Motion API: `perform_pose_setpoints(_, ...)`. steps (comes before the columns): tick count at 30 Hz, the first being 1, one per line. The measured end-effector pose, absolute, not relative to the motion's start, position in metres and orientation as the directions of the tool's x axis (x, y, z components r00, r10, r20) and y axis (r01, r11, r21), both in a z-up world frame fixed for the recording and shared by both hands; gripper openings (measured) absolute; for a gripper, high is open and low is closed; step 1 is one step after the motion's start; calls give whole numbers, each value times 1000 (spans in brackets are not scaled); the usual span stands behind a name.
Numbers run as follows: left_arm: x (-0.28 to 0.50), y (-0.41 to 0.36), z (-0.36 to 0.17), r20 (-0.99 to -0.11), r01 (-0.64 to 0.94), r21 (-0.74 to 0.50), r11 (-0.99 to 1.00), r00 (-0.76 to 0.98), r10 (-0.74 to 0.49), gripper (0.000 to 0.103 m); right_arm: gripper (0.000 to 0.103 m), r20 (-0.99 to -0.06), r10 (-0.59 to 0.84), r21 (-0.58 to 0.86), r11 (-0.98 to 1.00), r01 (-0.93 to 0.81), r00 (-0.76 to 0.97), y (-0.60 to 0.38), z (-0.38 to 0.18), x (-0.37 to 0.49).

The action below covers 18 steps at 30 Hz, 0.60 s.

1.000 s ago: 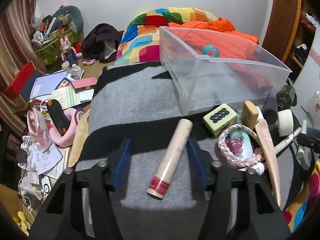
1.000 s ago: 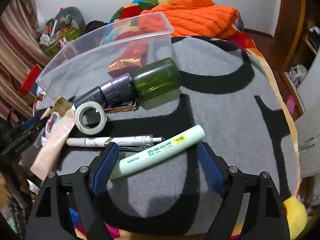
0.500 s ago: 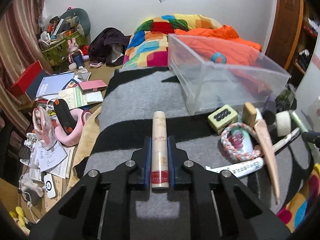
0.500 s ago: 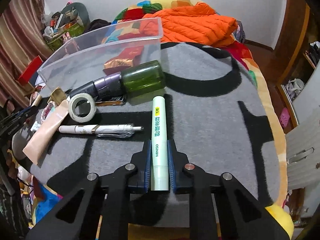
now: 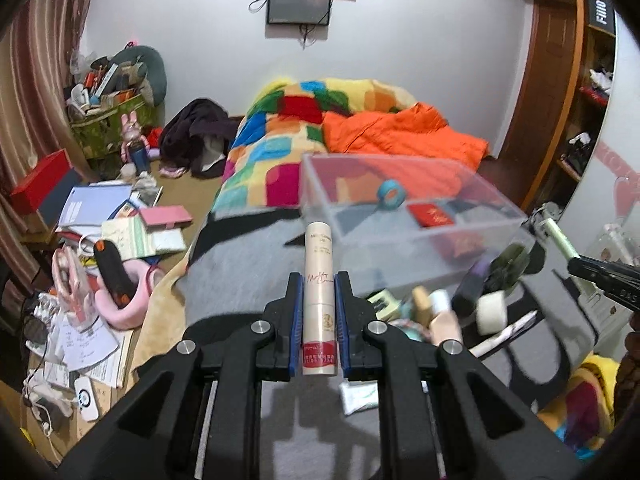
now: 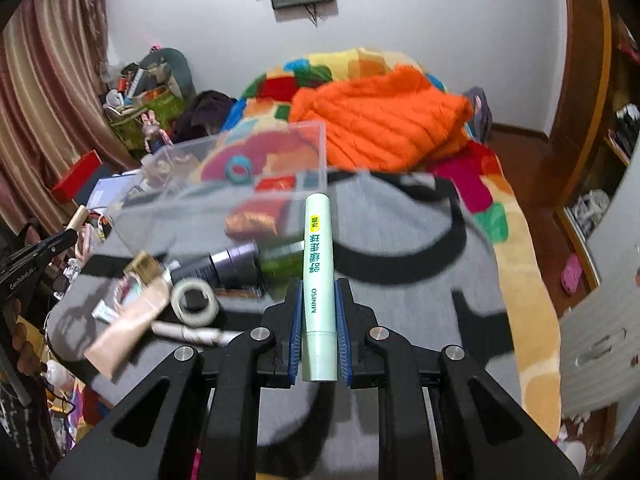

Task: Organize objects
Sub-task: 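Lower the tube and marker into the clear box and open both tools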

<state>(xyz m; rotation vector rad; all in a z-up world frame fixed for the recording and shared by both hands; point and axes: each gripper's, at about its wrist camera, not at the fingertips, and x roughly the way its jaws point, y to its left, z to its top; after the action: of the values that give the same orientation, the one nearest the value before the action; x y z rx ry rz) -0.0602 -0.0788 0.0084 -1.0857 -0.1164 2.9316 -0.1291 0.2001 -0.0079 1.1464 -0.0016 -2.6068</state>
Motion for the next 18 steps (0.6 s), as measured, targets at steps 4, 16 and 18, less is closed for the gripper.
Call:
perform_pose_setpoints(4, -69, -69, 20, -634, -9, -88, -996, -771, 63, 15, 14, -693, -294, 120, -948, 296, -659, 190, 6, -143)
perform_pose_setpoints(16, -117, -53, 25, -667, -33, -145, -989, -735, 122, 14, 14, -694, -367, 176, -920, 349, -620, 164, 14, -201)
perform_pose_setpoints(18, -127, -52, 22, -680, -28, -148, -989, -723, 122, 15, 14, -700, -372, 178, -917, 356, -610, 159, 12, -212)
